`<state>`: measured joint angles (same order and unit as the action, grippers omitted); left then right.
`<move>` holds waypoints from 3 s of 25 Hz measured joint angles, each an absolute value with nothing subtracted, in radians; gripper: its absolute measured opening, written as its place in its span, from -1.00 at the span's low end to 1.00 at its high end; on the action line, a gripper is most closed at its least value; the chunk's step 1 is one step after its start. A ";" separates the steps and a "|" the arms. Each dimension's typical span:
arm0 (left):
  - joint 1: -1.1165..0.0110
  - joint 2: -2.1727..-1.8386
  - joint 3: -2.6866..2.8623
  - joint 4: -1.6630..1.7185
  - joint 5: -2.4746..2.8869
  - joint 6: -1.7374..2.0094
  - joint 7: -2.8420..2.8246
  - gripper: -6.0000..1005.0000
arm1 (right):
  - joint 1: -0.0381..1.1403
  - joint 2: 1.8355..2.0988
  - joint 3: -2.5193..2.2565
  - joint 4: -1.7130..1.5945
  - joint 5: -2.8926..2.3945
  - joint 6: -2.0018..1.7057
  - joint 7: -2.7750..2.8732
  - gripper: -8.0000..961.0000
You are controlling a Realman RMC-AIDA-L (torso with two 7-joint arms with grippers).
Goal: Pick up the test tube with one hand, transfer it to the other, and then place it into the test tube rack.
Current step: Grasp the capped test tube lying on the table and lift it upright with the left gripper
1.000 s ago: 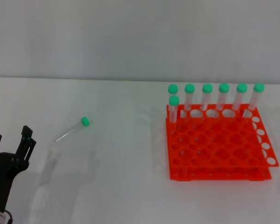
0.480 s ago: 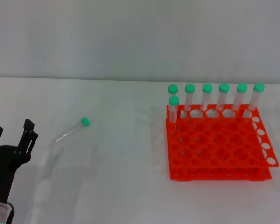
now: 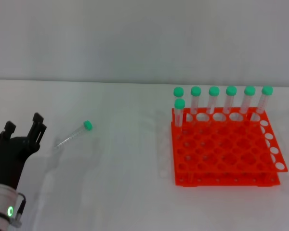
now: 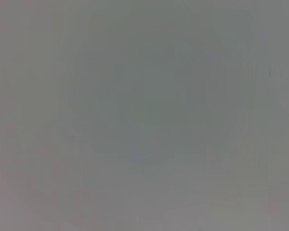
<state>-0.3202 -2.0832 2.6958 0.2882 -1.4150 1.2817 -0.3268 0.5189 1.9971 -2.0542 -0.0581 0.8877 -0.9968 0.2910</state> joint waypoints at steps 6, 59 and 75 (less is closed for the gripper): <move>-0.396 -2.081 2.657 0.249 -1.412 1.279 -0.335 0.65 | 0.531 1.993 -2.004 -0.056 0.900 -0.993 0.206 0.79; -1.146 -1.844 2.847 -0.591 0.304 1.394 -1.463 0.65 | 0.479 2.004 -1.888 -0.058 0.881 -1.023 0.163 0.79; -1.119 -1.905 2.846 -0.590 0.437 1.297 -1.636 0.64 | 0.485 2.009 -1.888 -0.075 0.860 -1.066 0.140 0.78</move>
